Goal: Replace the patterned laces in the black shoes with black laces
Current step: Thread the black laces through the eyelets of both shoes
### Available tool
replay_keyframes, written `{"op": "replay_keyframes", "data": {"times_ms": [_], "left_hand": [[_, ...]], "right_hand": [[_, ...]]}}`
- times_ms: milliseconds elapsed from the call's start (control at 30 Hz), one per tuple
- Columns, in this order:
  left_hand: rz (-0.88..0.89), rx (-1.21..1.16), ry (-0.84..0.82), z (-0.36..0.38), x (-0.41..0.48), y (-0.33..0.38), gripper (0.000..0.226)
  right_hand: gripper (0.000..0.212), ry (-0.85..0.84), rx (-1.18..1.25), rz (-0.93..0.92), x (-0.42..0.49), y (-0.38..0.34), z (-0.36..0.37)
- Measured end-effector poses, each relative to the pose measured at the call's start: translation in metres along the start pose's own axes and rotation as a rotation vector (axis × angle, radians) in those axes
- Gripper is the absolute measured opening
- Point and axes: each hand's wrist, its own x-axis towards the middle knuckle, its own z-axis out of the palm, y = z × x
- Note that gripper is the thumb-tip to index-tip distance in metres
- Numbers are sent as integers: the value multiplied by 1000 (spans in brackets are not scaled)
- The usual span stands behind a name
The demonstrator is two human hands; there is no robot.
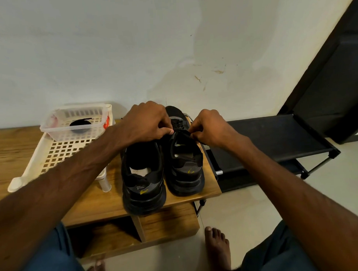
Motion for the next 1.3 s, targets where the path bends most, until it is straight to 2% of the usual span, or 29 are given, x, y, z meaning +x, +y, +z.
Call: {"op": "replay_keyframes", "data": {"times_ms": [167,233,300,333,400,500,767,867,1000,1100,1300], "left_hand": [[-11,90,51,3,-2,5,19],[-1,56,105,5,-5,4,32],[42,5,88,6,-6,3,46],[60,-28,59,6,-7,3,47],[60,-55,33,8,-6,4,33],[27,-29,75,10,-4,4,15],[-6,-152,38,8,-13,4,21],[-34,-172,107,5,-18,7,24],[-95,-173,203,-3,-28,9,19],[-147,-179,261,-7,-41,6,15],[-268,-164,365,-17,-64,-13,14]], "right_hand": [[25,-10,-61,19,5,-1,5],[23,-40,-70,-2,3,2,2],[20,-60,-64,-26,0,6,-2],[19,-62,-53,-29,-1,8,-2],[18,-64,-49,-38,-2,8,-2],[17,-63,-66,-41,-1,5,0],[28,-178,-127,13,-12,-3,-6],[24,-84,-67,73,-17,-6,-9],[42,57,-10,72,-25,-26,-12],[50,85,40,74,-32,-41,-14],[44,183,99,-3,-31,-70,-5]]}}
